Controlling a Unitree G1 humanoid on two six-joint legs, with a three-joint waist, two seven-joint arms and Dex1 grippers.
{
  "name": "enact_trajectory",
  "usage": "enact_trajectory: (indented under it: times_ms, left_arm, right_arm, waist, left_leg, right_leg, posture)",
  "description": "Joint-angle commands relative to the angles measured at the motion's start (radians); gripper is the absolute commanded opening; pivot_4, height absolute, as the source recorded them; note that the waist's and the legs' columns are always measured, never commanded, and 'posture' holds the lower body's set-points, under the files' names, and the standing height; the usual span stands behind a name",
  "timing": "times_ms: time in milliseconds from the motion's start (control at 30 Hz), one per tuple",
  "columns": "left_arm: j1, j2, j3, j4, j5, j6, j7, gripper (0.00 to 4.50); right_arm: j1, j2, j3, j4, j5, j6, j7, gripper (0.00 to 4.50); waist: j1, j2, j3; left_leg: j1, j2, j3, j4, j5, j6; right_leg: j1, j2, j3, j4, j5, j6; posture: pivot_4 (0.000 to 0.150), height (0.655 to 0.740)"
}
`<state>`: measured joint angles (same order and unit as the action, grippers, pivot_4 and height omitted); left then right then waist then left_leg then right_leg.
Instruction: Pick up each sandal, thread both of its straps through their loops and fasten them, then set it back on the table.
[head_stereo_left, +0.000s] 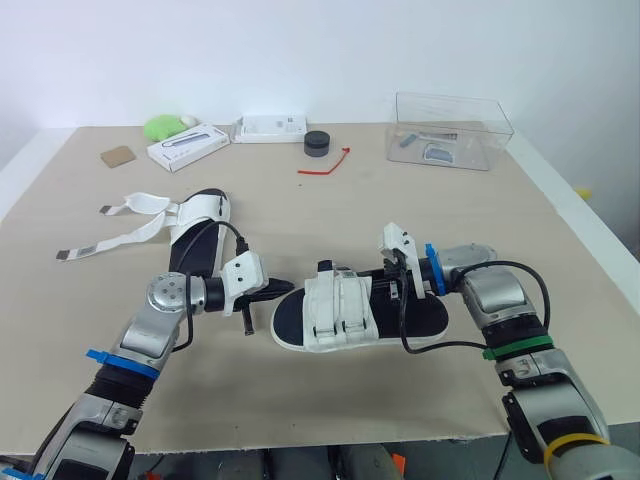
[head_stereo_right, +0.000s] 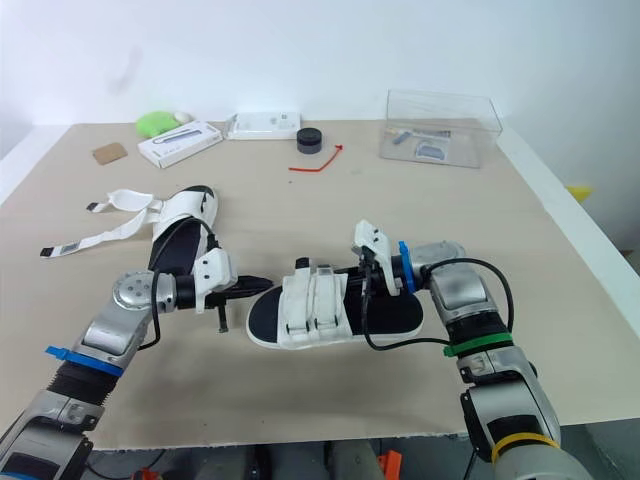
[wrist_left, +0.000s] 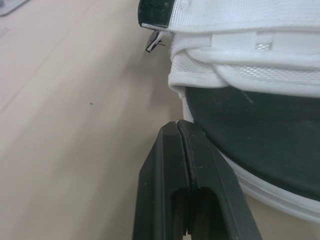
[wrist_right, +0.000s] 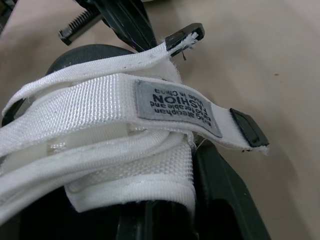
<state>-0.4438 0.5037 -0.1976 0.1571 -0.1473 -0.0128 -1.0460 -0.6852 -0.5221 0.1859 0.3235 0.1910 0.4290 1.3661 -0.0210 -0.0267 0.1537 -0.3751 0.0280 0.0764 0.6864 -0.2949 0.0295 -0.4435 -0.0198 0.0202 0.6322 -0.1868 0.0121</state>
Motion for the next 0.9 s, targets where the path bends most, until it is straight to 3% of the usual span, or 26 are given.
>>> enact_trajectory:
  times_ms: [33, 267, 433, 533, 700, 867, 900]
  left_arm:
    - [-0.026, -0.002, 0.008, -0.012, -0.008, 0.005, -0.004, 0.00]
    - [-0.032, 0.004, 0.054, -0.111, -0.064, 0.087, 0.003, 0.00]
    - [0.030, -0.056, 0.104, -0.276, -0.155, 0.242, 0.121, 0.00]
    - [0.062, -0.084, 0.094, -0.328, -0.158, 0.285, 0.175, 0.00]
    - [0.064, -0.133, 0.061, -0.359, -0.142, 0.319, 0.243, 0.00]
    - [0.072, -0.151, 0.030, -0.382, -0.133, 0.335, 0.270, 0.00]
    - [0.075, -0.147, 0.023, -0.384, -0.127, 0.334, 0.268, 0.00]
  right_arm:
    - [0.009, -0.006, -0.045, -0.083, 0.040, 0.028, -0.049, 0.01]
    - [-0.037, -0.007, -0.226, -0.138, 0.093, 0.239, -0.357, 0.01]
    - [-0.073, 0.023, -0.472, -0.013, 0.034, 0.273, -0.858, 0.01]
    - [-0.054, 0.050, -0.548, -0.009, 0.021, 0.264, -1.032, 0.01]
    - [-0.016, 0.096, -0.608, -0.013, 0.002, 0.247, -1.228, 0.01]
    - [0.002, 0.114, -0.622, -0.022, 0.022, 0.241, -1.282, 0.01]
    - [0.003, 0.114, -0.621, -0.025, 0.027, 0.241, -1.285, 0.44]
  waist:
    - [0.000, 0.000, 0.000]
    - [0.000, 0.000, 0.001]
    - [0.001, 0.001, 0.002]
    - [0.001, 0.001, 0.002]
    - [-0.004, 0.001, 0.002]
    - [-0.004, 0.001, 0.002]
    - [-0.004, 0.001, 0.002]
  left_leg:
    - [0.000, 0.000, 0.000, 0.000, 0.000, 0.000]
    - [-0.001, 0.000, 0.000, 0.001, 0.000, 0.000]
    - [-0.002, -0.003, 0.001, 0.001, 0.000, -0.001]
    - [-0.003, -0.003, 0.000, 0.000, -0.001, -0.003]
    - [-0.004, -0.003, 0.000, 0.000, -0.002, -0.003]
    - [-0.002, -0.004, 0.001, 0.000, -0.001, -0.003]
    - [-0.002, -0.004, 0.002, 0.001, -0.001, -0.003]
  right_leg:
    - [0.000, 0.000, 0.000, 0.000, 0.000, 0.000]
    - [0.000, -0.001, 0.000, 0.000, 0.000, 0.001]
    - [-0.001, -0.004, 0.000, -0.001, 0.001, 0.004]
    - [-0.001, -0.004, 0.001, -0.002, 0.000, 0.005]
    - [-0.001, -0.003, 0.005, -0.002, 0.000, 0.005]
    - [0.000, -0.003, 0.007, -0.002, 0.001, 0.007]
    - [0.000, -0.003, 0.007, -0.002, 0.001, 0.007]
  posture:
    - [0.150, 0.7400]
    - [0.150, 0.7400]
    - [0.150, 0.7400]
    - [0.150, 0.7400]
    - [0.150, 0.7400]
    - [0.150, 0.7400]
    - [0.150, 0.7400]
